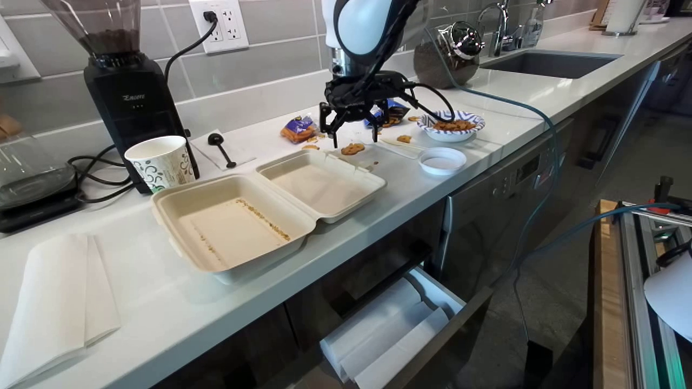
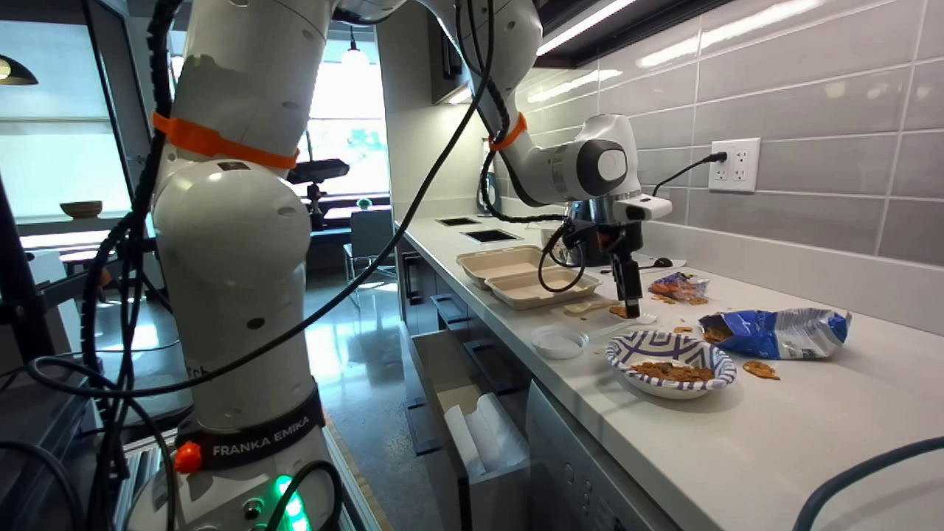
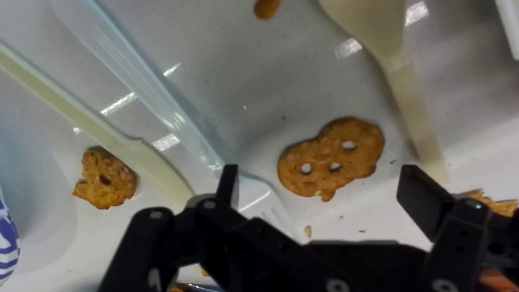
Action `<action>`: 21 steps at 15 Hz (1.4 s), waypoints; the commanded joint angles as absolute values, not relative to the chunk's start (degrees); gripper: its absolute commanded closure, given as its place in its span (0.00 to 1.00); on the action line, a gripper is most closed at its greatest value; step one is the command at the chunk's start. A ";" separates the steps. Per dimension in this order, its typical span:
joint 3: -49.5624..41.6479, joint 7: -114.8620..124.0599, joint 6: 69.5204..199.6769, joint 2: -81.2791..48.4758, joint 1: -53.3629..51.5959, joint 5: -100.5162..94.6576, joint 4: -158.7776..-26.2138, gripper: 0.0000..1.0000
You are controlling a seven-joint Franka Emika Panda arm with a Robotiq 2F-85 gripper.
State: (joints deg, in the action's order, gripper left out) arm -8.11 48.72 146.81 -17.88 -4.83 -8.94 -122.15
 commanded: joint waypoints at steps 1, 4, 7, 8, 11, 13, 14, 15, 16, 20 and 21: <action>-8.02 49.75 144.93 -17.87 -5.20 -8.12 -122.01 0.00; -7.96 50.22 145.50 -17.25 -5.45 -8.43 -122.50 0.00; -7.69 50.76 145.11 -16.97 -5.55 -8.06 -122.52 0.00; -7.54 50.87 144.81 -16.95 -5.48 -7.68 -122.50 0.00; -7.57 52.52 144.39 -17.19 -5.54 -7.50 -122.30 0.00; -7.65 53.81 143.95 -17.25 -5.61 -7.45 -122.19 0.00; -7.75 54.65 143.90 -17.22 -5.72 -7.65 -122.22 0.00; -7.71 55.30 143.87 -17.18 -5.71 -7.64 -122.22 0.00; -7.72 55.93 143.83 -17.13 -5.73 -7.66 -122.25 0.00; -7.41 57.30 143.40 -17.64 -5.46 -7.11 -121.80 0.00; -7.37 57.51 143.18 -17.78 -5.39 -6.97 -121.64 0.00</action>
State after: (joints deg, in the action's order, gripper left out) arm -7.56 56.01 145.66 -17.67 -5.14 -8.35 -122.15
